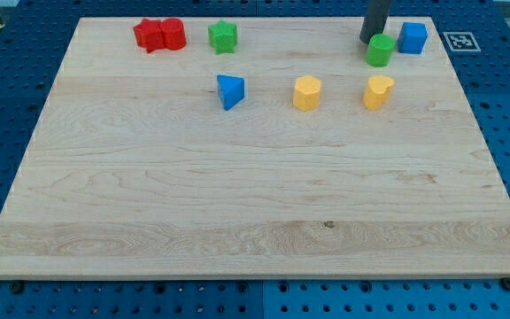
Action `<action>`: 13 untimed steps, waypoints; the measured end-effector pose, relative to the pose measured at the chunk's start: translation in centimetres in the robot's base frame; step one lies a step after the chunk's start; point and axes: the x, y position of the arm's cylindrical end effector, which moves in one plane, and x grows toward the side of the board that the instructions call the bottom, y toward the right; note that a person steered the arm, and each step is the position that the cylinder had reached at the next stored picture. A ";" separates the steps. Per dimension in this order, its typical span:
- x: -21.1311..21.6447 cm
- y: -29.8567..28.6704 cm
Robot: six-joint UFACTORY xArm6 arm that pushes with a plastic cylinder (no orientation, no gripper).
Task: Move the green circle below the blue cube
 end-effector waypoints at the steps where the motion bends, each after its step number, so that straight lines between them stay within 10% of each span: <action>1: 0.1 -2.9; 13: 5.3 3.8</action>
